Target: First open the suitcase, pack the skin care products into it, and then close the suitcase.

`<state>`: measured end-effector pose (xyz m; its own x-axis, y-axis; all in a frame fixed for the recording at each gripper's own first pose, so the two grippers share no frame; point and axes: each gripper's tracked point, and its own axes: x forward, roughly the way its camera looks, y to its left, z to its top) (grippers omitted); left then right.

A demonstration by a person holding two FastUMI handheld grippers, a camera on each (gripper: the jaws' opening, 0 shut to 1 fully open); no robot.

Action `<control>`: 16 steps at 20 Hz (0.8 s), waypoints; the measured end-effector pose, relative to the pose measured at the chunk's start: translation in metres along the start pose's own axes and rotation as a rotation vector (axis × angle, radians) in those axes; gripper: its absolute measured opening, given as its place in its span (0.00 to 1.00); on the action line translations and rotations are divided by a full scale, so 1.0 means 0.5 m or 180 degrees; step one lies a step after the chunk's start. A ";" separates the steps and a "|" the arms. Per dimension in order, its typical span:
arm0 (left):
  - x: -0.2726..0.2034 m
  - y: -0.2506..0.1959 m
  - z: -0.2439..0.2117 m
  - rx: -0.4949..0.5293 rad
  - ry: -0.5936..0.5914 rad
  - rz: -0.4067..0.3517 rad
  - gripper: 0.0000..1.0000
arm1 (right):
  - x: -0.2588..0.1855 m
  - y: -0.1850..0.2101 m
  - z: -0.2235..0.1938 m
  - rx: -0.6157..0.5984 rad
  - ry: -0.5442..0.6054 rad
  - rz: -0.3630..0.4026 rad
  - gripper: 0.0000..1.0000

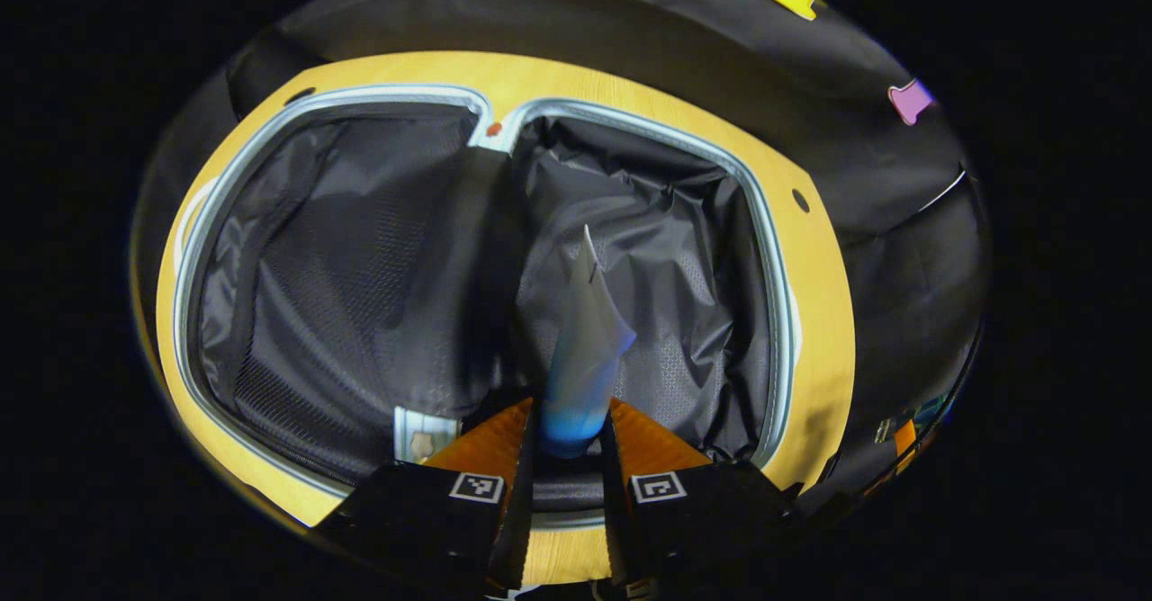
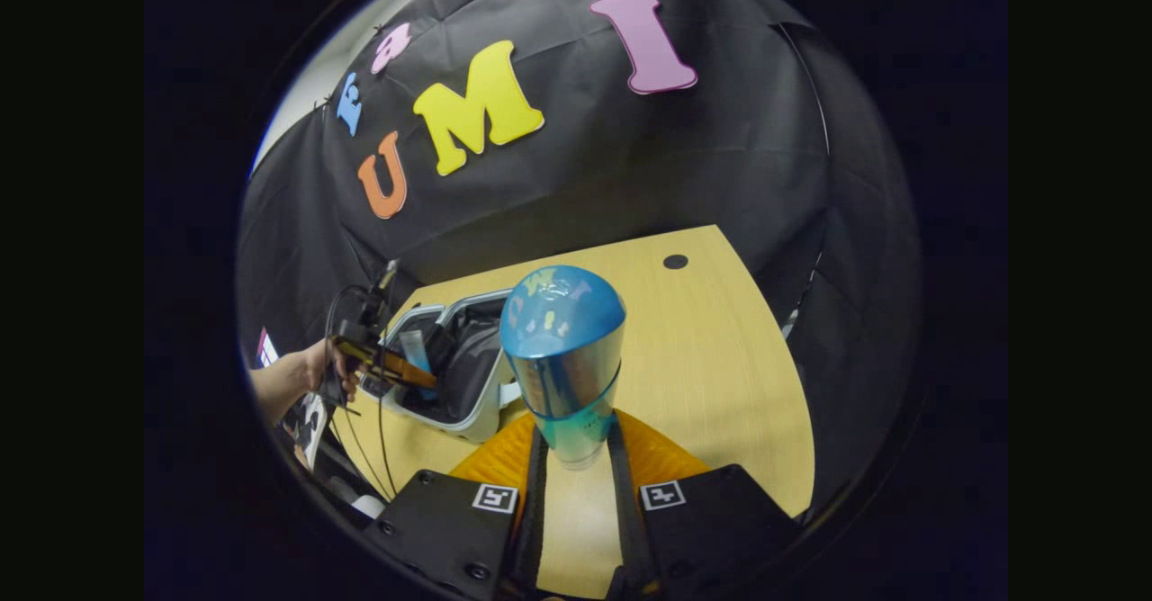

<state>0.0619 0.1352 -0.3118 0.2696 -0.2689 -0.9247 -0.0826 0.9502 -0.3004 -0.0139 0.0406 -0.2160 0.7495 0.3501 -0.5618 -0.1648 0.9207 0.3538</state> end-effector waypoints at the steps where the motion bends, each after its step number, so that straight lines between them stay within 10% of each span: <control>1: 0.012 0.001 0.002 0.0037 0.0139 -0.0014 0.38 | -0.004 0.004 0.000 0.0023 0.0000 0.0017 0.33; 16: 0.035 -0.006 0.012 0.0022 0.0782 -0.0119 0.42 | -0.011 0.037 0.003 0.0075 0.0000 0.0053 0.33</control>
<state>0.0725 0.1283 -0.3257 0.0309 -0.3332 -0.9424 -0.0700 0.9398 -0.3346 -0.0202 0.0554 -0.2052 0.7468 0.3653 -0.5557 -0.1621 0.9104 0.3807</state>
